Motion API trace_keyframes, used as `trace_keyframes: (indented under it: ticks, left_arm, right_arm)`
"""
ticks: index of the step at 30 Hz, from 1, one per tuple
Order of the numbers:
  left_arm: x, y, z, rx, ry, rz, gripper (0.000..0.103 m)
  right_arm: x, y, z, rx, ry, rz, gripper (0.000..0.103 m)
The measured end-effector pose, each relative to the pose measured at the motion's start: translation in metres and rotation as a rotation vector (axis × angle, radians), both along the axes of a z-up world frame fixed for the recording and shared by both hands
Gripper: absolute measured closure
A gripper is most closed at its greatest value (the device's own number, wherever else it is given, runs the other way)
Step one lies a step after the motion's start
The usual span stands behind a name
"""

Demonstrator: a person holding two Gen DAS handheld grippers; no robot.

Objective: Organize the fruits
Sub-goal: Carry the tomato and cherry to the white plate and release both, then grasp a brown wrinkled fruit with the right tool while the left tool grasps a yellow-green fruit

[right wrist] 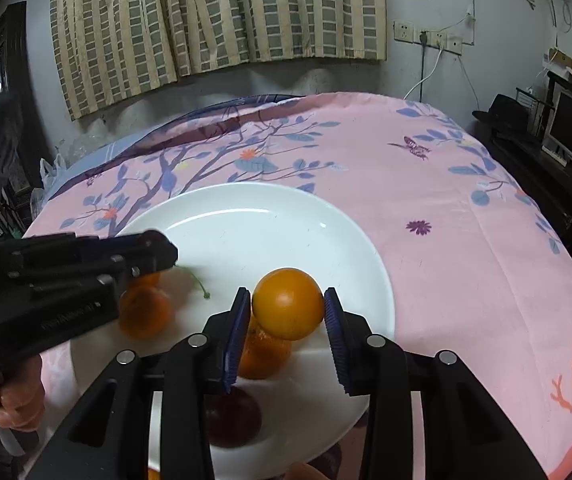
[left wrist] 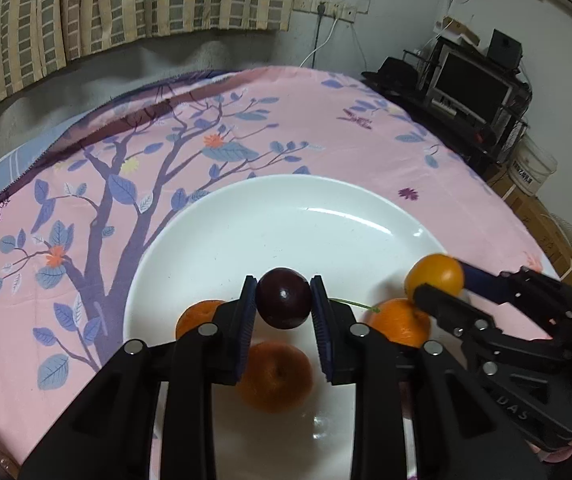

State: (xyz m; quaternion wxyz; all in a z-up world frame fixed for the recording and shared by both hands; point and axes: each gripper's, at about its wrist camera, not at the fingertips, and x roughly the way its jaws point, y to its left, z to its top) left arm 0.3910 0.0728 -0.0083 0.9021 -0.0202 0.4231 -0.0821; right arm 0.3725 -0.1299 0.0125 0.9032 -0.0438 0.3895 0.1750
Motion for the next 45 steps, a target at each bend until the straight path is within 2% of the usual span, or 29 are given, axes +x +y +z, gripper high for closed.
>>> trace_keyframes:
  ticks: [1,2,3,5,9,14,17,21,28,34,37,45]
  left_arm:
    - [0.002,0.001,-0.002,0.009,0.006,0.010,0.062]
    - [-0.001,0.002,-0.001,0.005,-0.008,0.011,0.044]
    - [-0.007,0.002,0.002,0.015,-0.027,0.027,0.031]
    - [-0.018,0.006,0.010,0.040,-0.054,0.070,0.021]
    - [-0.048,0.016,0.027,0.004,-0.056,0.071,0.012]
    - [-0.099,0.019,0.045,0.000,-0.101,0.081,0.006]
    - [-0.130,0.015,0.045,0.039,-0.127,0.070,0.005]
    - [-0.162,0.013,0.031,0.073,-0.120,0.051,0.005]
    - [-0.190,0.018,-0.007,0.040,-0.038,0.022,0.005]
    - [-0.200,0.022,-0.018,0.064,-0.031,0.032,0.005]
    - [-0.201,0.028,-0.016,0.042,-0.030,0.043,0.005]
    - [-0.200,0.042,-0.013,0.010,-0.022,0.078,0.005]
  right_arm:
    - [0.000,0.000,0.001,0.002,0.003,0.002,0.046]
    - [-0.001,0.000,0.001,0.006,0.002,0.005,0.040]
    - [-0.005,0.000,0.004,0.006,-0.009,0.009,0.040]
    - [-0.013,-0.001,0.011,-0.005,-0.031,0.014,0.038]
    - [-0.038,-0.006,0.028,0.011,-0.054,0.014,0.030]
    - [-0.088,-0.014,0.043,-0.008,-0.095,0.003,0.024]
    - [-0.122,-0.025,0.046,-0.009,-0.107,-0.010,0.024]
    - [-0.173,-0.047,0.038,-0.020,-0.111,-0.029,0.024]
    - [-0.238,-0.073,0.005,-0.021,-0.056,-0.037,0.024]
    - [-0.255,-0.080,-0.022,-0.047,0.001,-0.052,0.024]
    - [-0.249,-0.081,-0.029,-0.050,0.029,-0.053,0.033]
    - [-0.230,-0.067,-0.036,-0.078,0.079,0.007,0.038]
